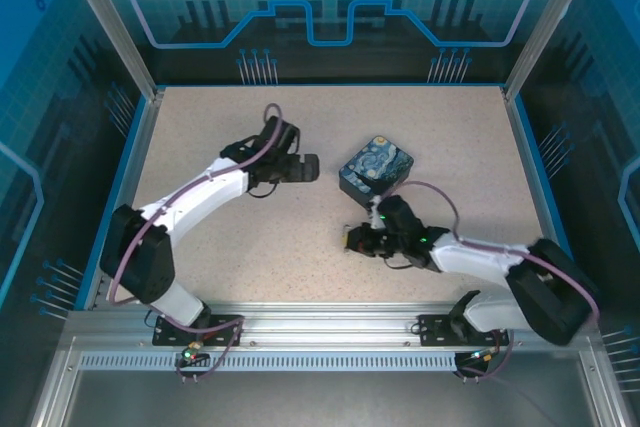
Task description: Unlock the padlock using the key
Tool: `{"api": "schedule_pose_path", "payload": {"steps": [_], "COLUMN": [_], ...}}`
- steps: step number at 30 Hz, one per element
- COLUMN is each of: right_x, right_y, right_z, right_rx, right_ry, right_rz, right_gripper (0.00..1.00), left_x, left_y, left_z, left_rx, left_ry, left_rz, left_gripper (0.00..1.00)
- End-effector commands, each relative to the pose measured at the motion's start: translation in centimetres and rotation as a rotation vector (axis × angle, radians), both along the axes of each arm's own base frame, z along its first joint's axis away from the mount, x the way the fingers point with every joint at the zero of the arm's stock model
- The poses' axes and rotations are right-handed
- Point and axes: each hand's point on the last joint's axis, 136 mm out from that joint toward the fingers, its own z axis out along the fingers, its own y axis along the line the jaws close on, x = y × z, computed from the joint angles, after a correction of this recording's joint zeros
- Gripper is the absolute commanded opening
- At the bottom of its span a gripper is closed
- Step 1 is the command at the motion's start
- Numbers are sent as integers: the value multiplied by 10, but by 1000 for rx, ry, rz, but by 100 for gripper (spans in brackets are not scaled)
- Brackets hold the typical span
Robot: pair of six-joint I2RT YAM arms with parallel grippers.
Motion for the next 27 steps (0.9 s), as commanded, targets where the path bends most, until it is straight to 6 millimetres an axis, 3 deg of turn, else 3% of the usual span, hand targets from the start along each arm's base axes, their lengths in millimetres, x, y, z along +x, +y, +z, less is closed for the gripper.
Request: {"api": "schedule_pose_path", "payload": {"steps": [1,8,13,18,24,26,27], "right_x": [16,28,39,44,44,40,39], "right_y": [54,141,173,165,133,120,113], "right_z": [20,4,-10,-17,-15,-10,-5], "right_rx": [48,84,86,64,56,47,42], "right_ry": [-61,29,63,62,72,62,51], "right_rz": [65,171,187,162,121,116,113], "right_gripper": [0,0,0,38,59,72,84], "left_x": [-11,-15,-21,-21,-21,-21,-21], "left_y": [25,58,62,61,60,60,60], "left_z": [4,16,14,15,23,27,29], "left_rx": [-33,-30,-36,-42,-51,-54,-57], "left_ry": [24,11,16,19,0,-7,-11], "left_rz": [59,118,128,125,121,121,120], "left_gripper": [99,99,99,99,99,99,99]}}
